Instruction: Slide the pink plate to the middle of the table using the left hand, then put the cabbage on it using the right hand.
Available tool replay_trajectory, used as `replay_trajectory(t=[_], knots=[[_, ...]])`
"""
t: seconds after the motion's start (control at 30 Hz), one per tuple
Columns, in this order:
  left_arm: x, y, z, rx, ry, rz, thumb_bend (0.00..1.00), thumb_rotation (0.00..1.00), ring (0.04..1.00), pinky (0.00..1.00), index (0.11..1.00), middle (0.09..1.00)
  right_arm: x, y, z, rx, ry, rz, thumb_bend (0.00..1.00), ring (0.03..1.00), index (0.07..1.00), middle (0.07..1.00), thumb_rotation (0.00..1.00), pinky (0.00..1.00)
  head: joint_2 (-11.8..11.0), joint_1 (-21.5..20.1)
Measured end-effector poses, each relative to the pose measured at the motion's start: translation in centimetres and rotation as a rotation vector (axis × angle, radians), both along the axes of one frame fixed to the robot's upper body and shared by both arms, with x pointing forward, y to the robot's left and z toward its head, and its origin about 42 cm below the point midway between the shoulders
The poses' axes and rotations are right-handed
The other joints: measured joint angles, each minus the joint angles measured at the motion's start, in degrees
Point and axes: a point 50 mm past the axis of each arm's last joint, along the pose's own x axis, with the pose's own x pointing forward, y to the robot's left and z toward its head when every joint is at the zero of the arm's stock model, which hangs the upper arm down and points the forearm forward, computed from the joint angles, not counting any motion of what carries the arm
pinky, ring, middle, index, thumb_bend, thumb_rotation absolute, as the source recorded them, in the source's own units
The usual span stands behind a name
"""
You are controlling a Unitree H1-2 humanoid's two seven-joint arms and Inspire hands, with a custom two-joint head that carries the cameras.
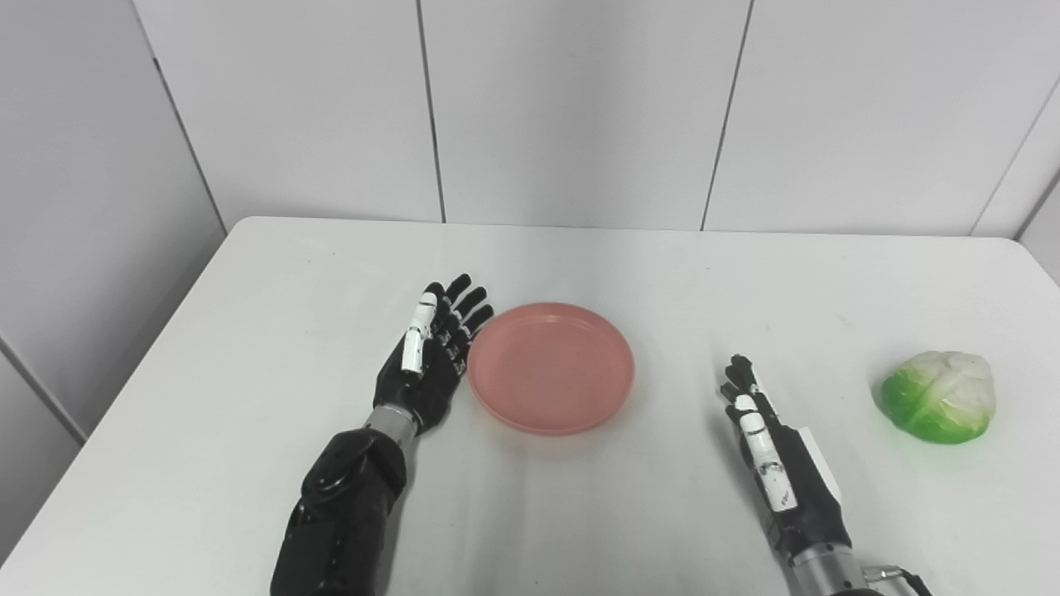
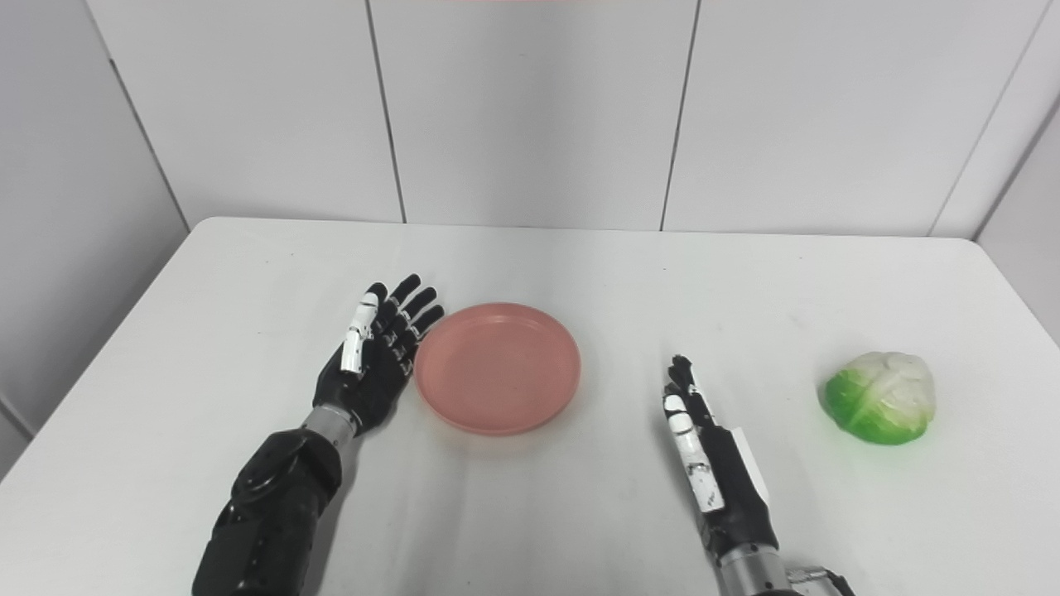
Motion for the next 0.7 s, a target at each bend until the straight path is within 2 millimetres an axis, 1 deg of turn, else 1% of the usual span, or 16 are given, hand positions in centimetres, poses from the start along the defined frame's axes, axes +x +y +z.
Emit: replay_trajectory(t=[0.07,0.1,0.3,0.5,0.6,0.67,0.7], knots=[[-0.3,-0.6,-0.2,-0.001,-0.010,-0.031,0.38,1.00,0.949,0.97,0.937,0.948,0.0,0.2,0.0,0.002,0.001,0.003,0.27,1.000,1.000,1.000,1.00,1.00,0.09,-0.44],[-0.4,-0.7,-0.3,-0.001,-0.012,-0.039,0.39,1.00,0.941,0.96,0.930,0.942,0.0,0.3,0.0,0.004,0.001,0.004,0.28,1.000,1.000,1.000,1.00,1.00,0.26,-1.40],[-1.6,-0.7,-0.5,-0.003,-0.023,-0.054,0.42,1.00,0.917,0.92,0.906,0.918,0.0,0.6,-0.1,0.005,0.003,0.011,0.30,1.000,1.000,1.000,1.00,1.00,0.53,-2.73],[-1.7,-0.7,-0.7,-0.006,-0.029,-0.062,0.43,1.00,0.928,0.93,0.918,0.928,0.0,0.8,-0.1,-0.015,0.002,0.016,0.32,1.000,1.000,1.000,1.00,1.00,0.97,-4.31],[-1.6,-0.6,-0.8,-0.006,-0.031,-0.059,0.44,1.00,0.914,0.92,0.904,0.914,0.0,0.9,-0.1,-0.015,0.000,0.014,0.31,0.999,1.000,1.000,1.00,1.00,1.41,-6.50],[-1.6,-0.6,-0.9,-0.006,-0.036,-0.055,0.44,1.00,0.915,0.92,0.903,0.913,0.0,0.9,0.0,-0.017,-0.001,0.013,0.31,0.999,1.000,1.000,1.00,1.00,1.41,-6.68],[-1.6,-0.6,-0.9,-0.006,-0.038,-0.053,0.44,1.00,0.913,0.92,0.902,0.912,0.0,0.9,0.0,-0.021,-0.002,0.012,0.32,1.000,1.000,1.000,1.00,1.00,1.41,-7.55]])
